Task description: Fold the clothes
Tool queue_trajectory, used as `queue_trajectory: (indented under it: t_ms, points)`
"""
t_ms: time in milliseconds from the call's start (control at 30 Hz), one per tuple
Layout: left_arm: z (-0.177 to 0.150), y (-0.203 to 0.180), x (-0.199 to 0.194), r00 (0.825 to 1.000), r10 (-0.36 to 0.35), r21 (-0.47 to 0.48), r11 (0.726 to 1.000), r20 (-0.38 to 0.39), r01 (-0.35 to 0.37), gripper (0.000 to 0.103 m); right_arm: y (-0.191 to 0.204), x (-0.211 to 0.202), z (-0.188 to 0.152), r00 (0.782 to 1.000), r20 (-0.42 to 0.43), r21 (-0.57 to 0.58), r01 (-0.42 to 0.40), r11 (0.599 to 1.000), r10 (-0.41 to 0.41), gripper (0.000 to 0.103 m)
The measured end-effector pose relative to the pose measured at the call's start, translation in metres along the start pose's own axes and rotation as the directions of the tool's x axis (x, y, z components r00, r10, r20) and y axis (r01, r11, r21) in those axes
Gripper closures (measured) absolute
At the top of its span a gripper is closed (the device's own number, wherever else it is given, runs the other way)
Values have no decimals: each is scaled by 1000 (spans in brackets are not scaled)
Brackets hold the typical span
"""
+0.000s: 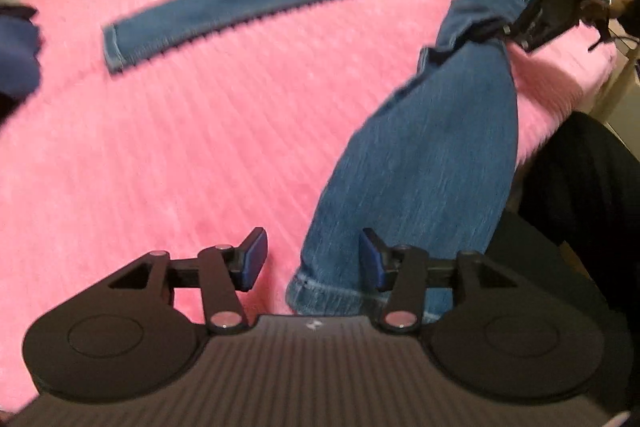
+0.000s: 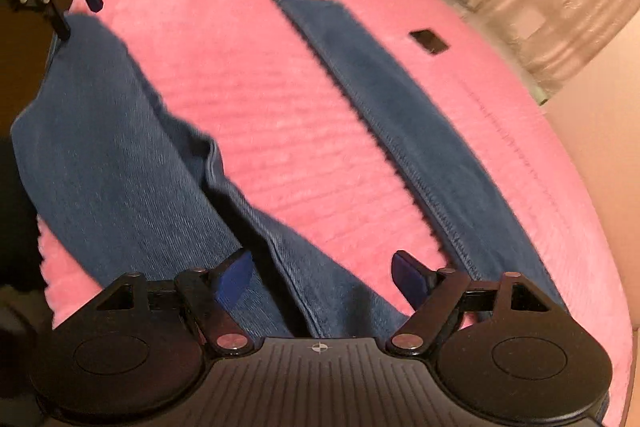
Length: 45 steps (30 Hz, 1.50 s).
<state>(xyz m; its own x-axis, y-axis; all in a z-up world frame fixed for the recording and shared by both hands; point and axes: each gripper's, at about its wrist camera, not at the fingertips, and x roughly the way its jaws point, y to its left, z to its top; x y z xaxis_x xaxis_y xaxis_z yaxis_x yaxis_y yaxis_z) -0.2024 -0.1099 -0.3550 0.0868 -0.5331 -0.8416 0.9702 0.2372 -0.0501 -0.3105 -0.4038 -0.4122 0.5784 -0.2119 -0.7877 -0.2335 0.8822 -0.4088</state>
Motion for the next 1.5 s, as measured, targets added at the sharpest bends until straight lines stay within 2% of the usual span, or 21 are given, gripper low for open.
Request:
queue_trajectory:
  t_ms: [100, 133, 167, 267, 300, 333, 367, 467, 533, 600, 733, 800, 833, 900, 933, 1000, 1100, 1233, 1400, 1433, 1500]
  points:
    - [-3, -2, 8, 997, -53, 7, 999, -48, 53, 78, -6, 12, -7, 998, -65, -18, 2, 1000, -3, 65]
    - [-3, -5, 8, 997, -53, 26, 998, -47, 54, 89, -7, 15, -9, 997, -83, -25, 1, 1000, -4, 92]
    - [-3, -8, 4, 998, -56, 46, 997, -43, 58, 91, -7, 17, -12, 996, -93, -38, 6, 999, -10, 101]
    - [10, -17, -26, 999, 29, 144, 989, 34, -33, 92, -13, 1, -10, 997, -48, -51, 59, 997, -61, 101]
    - [18, -18, -41, 993, 81, 173, 980, 88, -95, 92, -22, -9, -7, 996, -15, -22, 91, 996, -91, 101]
    - [28, -18, -59, 977, 143, 195, 966, 156, -172, 92, -35, -20, -4, 992, 19, 17, 126, 992, -126, 101]
    - [39, -18, -78, 950, 210, 209, 943, 229, -259, 92, -45, -33, -3, 984, 57, 55, 163, 985, -166, 101]
    - [61, -31, -124, 847, 335, 261, 847, 413, -463, 92, -69, -76, -2, 939, 174, 164, 271, 949, -298, 101]
    - [58, -44, -125, 822, 368, 309, 796, 434, -520, 92, -66, -94, -8, 910, 215, 193, 316, 929, -354, 101]
    - [45, -52, -106, 833, 388, 339, 781, 395, -524, 91, -49, -97, -21, 903, 228, 198, 322, 926, -364, 101]
    - [-7, -45, -35, 888, 415, 325, 827, 197, -459, 83, -5, -56, -54, 940, 198, 222, 234, 947, -279, 100]
    - [-32, -42, -8, 917, 383, 277, 875, 106, -398, 77, 21, -37, -65, 957, 157, 221, 208, 953, -246, 94]
    - [-41, -43, -2, 921, 380, 261, 884, 81, -388, 76, 31, -30, -69, 963, 136, 224, 198, 954, -232, 88]
    - [-54, -55, 2, 900, 426, 292, 853, 86, -432, 76, 39, -30, -82, 967, 120, 262, 186, 947, -223, 53]
    - [-58, -59, 2, 888, 450, 308, 835, 92, -455, 76, 38, -36, -90, 964, 127, 312, 186, 932, -235, 19]
    - [-60, -59, -4, 877, 472, 295, 828, 91, -477, 75, 26, -52, -110, 958, 132, 437, 173, 883, -254, 15]
    - [-56, -55, -16, 877, 474, 262, 838, 86, -478, 74, -5, -75, -157, 952, 63, 663, 184, 726, -299, 15]
    - [-49, -60, -28, 871, 483, 269, 830, 90, -488, 73, -54, -105, -243, 923, -51, 926, 187, 328, -381, 15]
    - [-34, -66, -29, 850, 515, 257, 812, 107, -524, 73, -123, -122, -346, 876, -161, 982, 97, -162, -454, 20]
    - [-30, -68, -31, 852, 510, 254, 814, 119, -522, 73, -135, -117, -361, 880, -166, 971, 67, -228, -445, 30]
    - [-23, -76, -31, 857, 494, 275, 812, 145, -514, 69, -154, -108, -388, 889, -168, 943, 20, -331, -425, 33]
